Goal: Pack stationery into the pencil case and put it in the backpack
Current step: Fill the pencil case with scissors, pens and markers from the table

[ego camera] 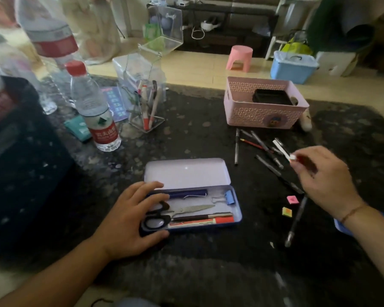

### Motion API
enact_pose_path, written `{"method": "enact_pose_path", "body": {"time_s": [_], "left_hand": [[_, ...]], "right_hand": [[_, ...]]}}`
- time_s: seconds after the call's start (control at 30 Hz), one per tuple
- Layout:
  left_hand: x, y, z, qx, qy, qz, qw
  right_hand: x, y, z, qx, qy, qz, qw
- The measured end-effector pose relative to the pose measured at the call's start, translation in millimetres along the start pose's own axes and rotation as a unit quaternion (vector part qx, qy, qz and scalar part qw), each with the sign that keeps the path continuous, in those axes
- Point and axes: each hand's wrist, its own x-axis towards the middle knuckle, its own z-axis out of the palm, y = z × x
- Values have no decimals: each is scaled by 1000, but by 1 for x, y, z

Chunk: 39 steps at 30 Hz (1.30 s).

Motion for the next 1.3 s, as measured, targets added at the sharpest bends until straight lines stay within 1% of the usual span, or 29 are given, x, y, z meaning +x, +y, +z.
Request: {"method": "enact_pose_path", "body": {"time_s": [0.03, 0.07, 0.13, 0.17, 0.2, 0.23, 0.27, 0.3, 0.4, 0.5, 0.67, 0.77, 0.93, 1.0, 1.1, 1.3], "left_hand": [[0, 0, 0, 0, -4, 0, 1000], [0, 0, 1, -1, -7, 2, 1000], [1, 1, 0, -6, -4, 4, 1000], [1, 1, 0, -7, -2, 3, 1000], [1, 1, 0, -9, -1, 3, 1000], [1, 1, 1, -11, -1, 2, 1000], [1, 1, 1, -14, -2, 0, 1000], [0, 1, 1, -16, -3, -2, 1000], [0, 1, 2, -20, -3, -7, 1000], [0, 1, 2, -23, -4, -4, 1000], [1, 0, 2, -25, -1, -1, 1000], [1, 1, 3, -27, -2, -2, 1000], [1, 0, 2, -32, -3, -3, 999], [1, 0, 3, -33, -1, -4, 999], [1, 0, 3, -34, 0, -4, 999], [1, 0, 3, -37, -3, -7, 999]], "right_hand": [[4, -24, -3, 88, 32, 3, 996], [8, -50, -3, 196, 52, 22, 979], [12, -96, 5, 412, 53, 76, 907], [11, -112, 14, 470, 35, 103, 876], [9, -124, 24, 495, 3, 130, 859], [6, -133, 33, 500, -36, 152, 852], [2, -137, 41, 489, -70, 166, 853], [-3, -138, 48, 467, -93, 172, 863], [-13, -131, 57, 365, -125, 163, 908], [-16, -123, 59, 296, -185, 160, 923], [-18, -120, 68, 141, -239, 77, 958], [-18, -127, 77, 80, -237, 29, 968], [-15, -130, 79, 58, -218, -58, 973], [-17, -126, 78, 54, -204, -47, 976], [-18, -121, 77, 50, -203, -30, 977], [-17, -129, 79, 55, -205, -65, 975]]}}
